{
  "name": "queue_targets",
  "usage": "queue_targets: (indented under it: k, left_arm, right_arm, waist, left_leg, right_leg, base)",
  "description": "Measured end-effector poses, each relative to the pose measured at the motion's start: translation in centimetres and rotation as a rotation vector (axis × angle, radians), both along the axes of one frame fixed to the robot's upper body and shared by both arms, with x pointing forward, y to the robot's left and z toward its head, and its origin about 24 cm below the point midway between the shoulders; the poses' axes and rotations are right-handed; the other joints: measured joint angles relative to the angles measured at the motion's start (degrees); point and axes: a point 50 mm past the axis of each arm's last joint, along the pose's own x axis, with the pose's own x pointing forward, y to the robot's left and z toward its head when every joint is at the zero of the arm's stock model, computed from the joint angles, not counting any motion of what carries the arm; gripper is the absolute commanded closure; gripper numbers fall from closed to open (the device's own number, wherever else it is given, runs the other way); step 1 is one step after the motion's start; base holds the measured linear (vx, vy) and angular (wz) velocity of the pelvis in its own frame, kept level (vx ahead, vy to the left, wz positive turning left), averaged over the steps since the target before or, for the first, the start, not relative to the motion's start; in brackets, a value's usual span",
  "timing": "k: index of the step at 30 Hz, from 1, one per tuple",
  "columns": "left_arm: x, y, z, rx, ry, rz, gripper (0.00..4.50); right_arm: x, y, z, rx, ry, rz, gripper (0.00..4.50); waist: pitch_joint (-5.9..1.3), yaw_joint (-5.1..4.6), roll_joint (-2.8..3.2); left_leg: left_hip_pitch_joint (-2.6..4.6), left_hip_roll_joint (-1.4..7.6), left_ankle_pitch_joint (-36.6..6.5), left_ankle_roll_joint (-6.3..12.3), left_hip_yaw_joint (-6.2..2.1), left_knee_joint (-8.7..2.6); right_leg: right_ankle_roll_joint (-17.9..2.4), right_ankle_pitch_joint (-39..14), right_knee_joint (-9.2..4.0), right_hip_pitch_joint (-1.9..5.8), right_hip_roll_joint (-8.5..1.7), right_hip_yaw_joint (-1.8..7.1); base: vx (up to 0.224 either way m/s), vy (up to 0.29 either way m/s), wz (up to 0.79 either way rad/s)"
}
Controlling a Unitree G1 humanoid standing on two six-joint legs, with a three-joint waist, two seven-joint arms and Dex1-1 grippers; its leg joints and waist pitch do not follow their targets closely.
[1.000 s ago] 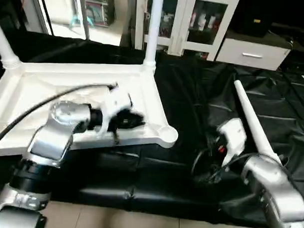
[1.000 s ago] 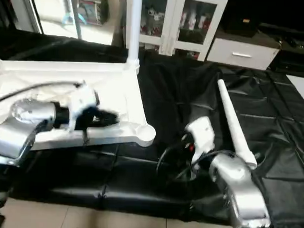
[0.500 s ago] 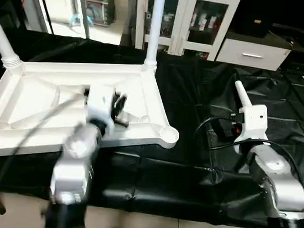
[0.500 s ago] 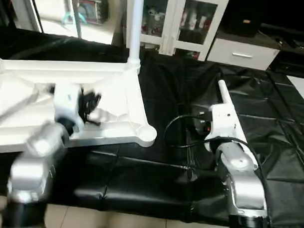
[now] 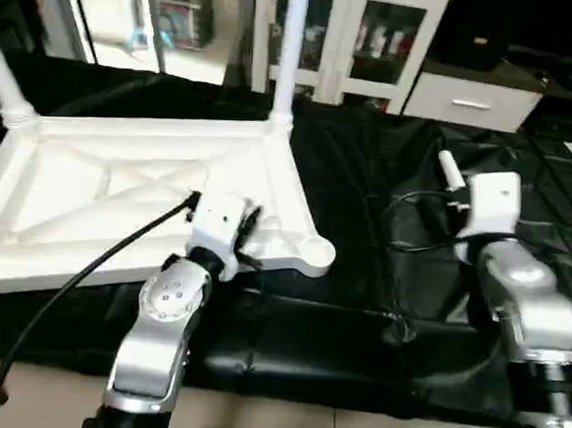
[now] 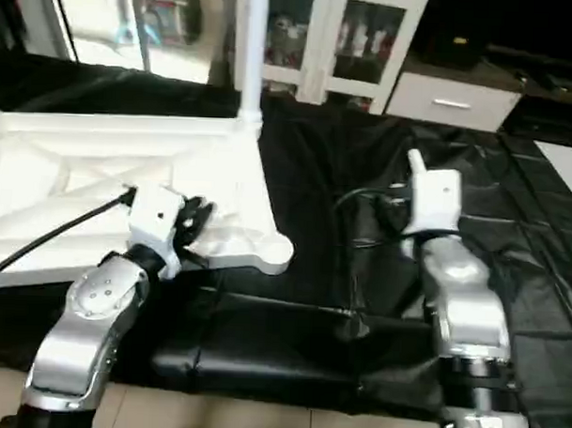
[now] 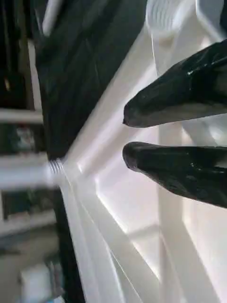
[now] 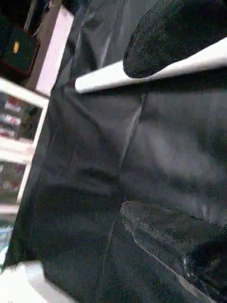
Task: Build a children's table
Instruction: Rotate table base
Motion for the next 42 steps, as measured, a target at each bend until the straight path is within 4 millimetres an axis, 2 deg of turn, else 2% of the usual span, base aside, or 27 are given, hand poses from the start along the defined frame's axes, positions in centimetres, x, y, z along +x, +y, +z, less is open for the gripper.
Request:
queue_targets:
  k: [2,3,4,6,7,8,9,11,14,15,18,19,20,21,22,24,26,27,33,38,42]
  left_arm:
    - [0.1,0.0,0.2,0.0,-0.007,0.003,3.6]
    - [0.1,0.0,0.2,0.002,-0.01,0.004,3.6]
    - [0.1,0.0,0.3,0.004,-0.011,0.006,3.6]
    - [0.1,-0.1,0.2,0.006,-0.011,0.002,3.6]
    - [0.1,-0.2,0.2,0.006,-0.011,-0.001,3.6]
    - [0.1,-0.2,0.2,0.006,-0.012,-0.002,3.6]
    - [0.1,-0.3,0.2,0.007,-0.013,-0.003,3.6]
    - [0.1,-0.5,0.2,0.007,-0.013,-0.009,3.6]
    - [0.1,-0.6,0.2,0.012,-0.013,-0.017,3.6]
    - [0.1,-0.6,0.2,0.016,-0.012,-0.023,3.6]
    - [0.0,-0.6,0.2,0.029,-0.011,-0.034,3.6]
    - [0.0,-0.6,0.2,0.034,-0.011,-0.04,3.6]
    - [0.0,-0.7,0.3,0.033,-0.014,-0.055,3.6]
    - [-0.1,-1.0,0.3,0.024,-0.011,-0.085,3.6]
    - [-0.2,-1.3,0.3,0.02,-0.008,-0.105,3.6]
    - [-0.3,-1.3,0.4,0.015,-0.013,-0.116,3.6]
    - [-0.5,-1.3,0.6,0.012,-0.017,-0.142,3.6]
    - [-0.6,-1.5,0.7,0.012,-0.018,-0.168,3.6]
    - [-1.2,-1.5,1.3,0.011,-0.032,-0.279,3.6]
    - [-2.8,-2.2,2.4,0.024,-0.032,-0.531,3.6]
    - [-4.1,-2.2,3.1,0.088,-0.006,-0.701,3.6]
  right_arm:
    - [0.0,0.1,-0.1,0.003,0.004,0.006,0.0]
    - [-0.1,0.3,-0.1,0.025,0.01,0.006,0.0]
    - [0.0,0.5,-0.1,0.04,0.014,0.01,0.0]
    - [0.0,0.9,-0.2,0.062,0.023,0.016,0.0]
    - [0.0,0.8,-0.2,0.061,0.023,0.016,0.0]
    - [0.0,0.8,-0.2,0.059,0.023,0.017,0.0]
    - [0.0,0.7,-0.1,0.057,0.021,0.02,0.0]
    - [0.0,0.5,-0.1,0.056,0.019,0.018,0.0]
    - [0.0,0.3,0.0,0.054,0.017,0.014,0.0]
    - [0.0,0.2,0.0,0.051,0.015,0.009,0.0]
    - [0.1,-0.1,0.0,0.045,0.016,-0.004,0.0]
    - [0.2,-0.3,-0.1,0.041,0.025,-0.008,0.0]
    - [0.2,-0.6,-0.4,0.027,0.04,-0.018,0.0]
    - [0.4,-1.3,-0.8,0.006,0.069,-0.036,0.0]
    - [0.7,-1.6,-0.7,-0.006,0.076,-0.044,0.0]
    - [1.2,-1.6,-0.3,-0.016,0.07,-0.045,0.0]
    - [1.8,-1.8,-0.2,-0.016,0.089,-0.046,0.0]
    - [2.1,-2.4,-0.1,-0.026,0.101,-0.05,0.0]
    - [3.6,-2.4,0.3,0.035,0.136,0.036,0.0]
    - [4.9,-2.6,0.6,0.163,0.19,0.12,0.0]
    - [5.2,-2.9,-0.4,0.149,0.307,0.156,0.0]
  waist:
    - [0.0,0.17,0.0]
    - [-0.04,0.32,0.02]
    - [-0.1,0.78,-0.06]
    - [-0.11,1.41,-0.09]
    - [-0.13,1.46,-0.11]
    - [-0.13,1.29,-0.11]
    - [-0.16,1.19,-0.2]
    - [-0.17,0.68,-0.21]
    - [-0.17,-0.52,-0.24]
    - [-0.17,-1.23,-0.24]
    - [-0.29,-2.57,-0.42]
    - [-0.22,-2.97,-0.7]
    - [-0.09,-3.56,-0.95]
    - [-0.15,-3.95,-1.15]
    - [-0.15,-4.13,-1.14]
    - [-0.17,-4.24,-1.11]
    - [-0.19,-4.03,-1.06]
    - [-0.2,-3.57,-1.07]
    - [-0.2,-2.61,-1.07]
    - [-0.22,-2.15,-1.02]
    - [-0.21,-1.75,-1.02]
  left_leg:
    - [-0.09,-0.04,0.0,0.02,0.0,0.09]
    - [0.1,-0.03,0.0,0.02,0.14,0.21]
    - [0.31,0.56,-0.2,0.1,1.18,0.49]
    - [0.3,1.18,-0.7,-0.15,2.72,1.11]
    - [0.31,1.47,-0.9,-0.09,3.47,1.33]
    - [0.32,1.66,-1.2,-0.08,4.01,1.57]
    - [0.28,1.83,-1.6,-0.15,4.41,2.04]
    - [0.29,1.86,-2.4,-0.05,4.33,2.86]
    - [0.17,1.76,-4.0,0.05,3.59,4.47]
    - [0.27,1.77,-4.6,0.05,3.46,4.97]
    - [0.27,1.68,-5.6,0.57,3.44,5.93]
    - [-0.09,1.41,-5.8,0.76,3.04,6.05]
    - [-0.22,0.77,-5.8,0.78,2.1,5.98]
    - [-0.31,0.68,-5.8,0.77,1.77,6.0]
    - [-0.36,0.61,-5.8,0.77,1.71,6.0]
    - [-0.26,0.48,-5.7,0.75,1.66,5.93]
    - [-0.26,0.49,-5.7,0.72,1.5,5.9]
    - [-0.24,0.44,-5.7,0.7,1.49,5.81]
    - [0.02,0.41,-5.6,0.8,1.47,5.38]
    - [0.2,0.44,-5.5,0.91,1.47,5.28]
    - [0.27,0.45,-5.3,0.74,1.47,5.34]
  right_leg:
    - [0.0,0.0,0.0,-0.05,-0.08,0.01]
    - [-0.1,0.1,-0.04,-0.14,-0.04,0.1]
    - [0.1,0.2,-0.09,-0.55,0.88,1.41]
    - [0.2,0.7,-0.02,-1.59,2.45,3.6]
    - [0.2,1.0,0.0,-1.98,3.01,4.52]
    - [0.2,1.2,-0.01,-2.32,3.34,5.08]
    - [0.3,1.6,0.06,-2.85,4.03,6.16]
    - [0.3,2.0,0.05,-3.25,4.97,7.38]
    - [0.5,2.5,-0.02,-3.84,6.69,9.28]
    - [0.5,2.5,-0.09,-3.98,6.89,9.4]
    - [0.5,2.5,-0.2,-4.77,7.0,9.3]
    - [0.3,2.6,-0.2,-4.76,6.59,9.06]
    - [0.2,2.7,-0.19,-4.76,5.72,8.21]
    - [0.1,2.7,-0.28,-4.73,4.97,7.12]
    - [0.1,2.8,-0.28,-4.73,4.36,6.36]
    - [-0.1,2.9,-0.12,-4.66,3.67,5.5]
    - [-0.3,3.0,-0.08,-4.57,3.29,4.7]
    - [-0.7,3.3,-0.04,-4.57,2.78,4.2]
    - [-1.2,3.2,0.77,-4.65,2.04,3.06]
    - [-1.5,2.9,1.27,-4.69,1.94,2.87]
    - [-1.5,2.8,1.62,-4.68,1.83,2.81]
  base:
    - [0.0,0.0,0.0]
    - [0.0,0.0,0.0]
    - [0.005,-0.025,-0.25]
    - [-0.012,-0.028,-0.36]
    - [-0.02,0.006,-0.46]
    - [-0.02,0.006,-0.46]
    - [-0.013,0.012,-0.5]
    - [-0.018,0.015,-0.5]
    - [-0.018,0.022,-0.53]
    - [-0.023,0.036,-0.46]
    - [-0.018,0.055,-0.47]
    - [-0.027,0.062,-0.34]
    - [-0.027,0.062,-0.34]
    - [0.0,0.0,0.0]
    - [0.0,0.0,0.0]
    - [0.0,0.0,0.0]
    - [0.0,0.0,0.0]
    - [0.0,0.0,0.0]
    - [0.0,0.0,0.0]
    - [0.0,0.0,0.0]
    - [0.0,0.0,0.0]
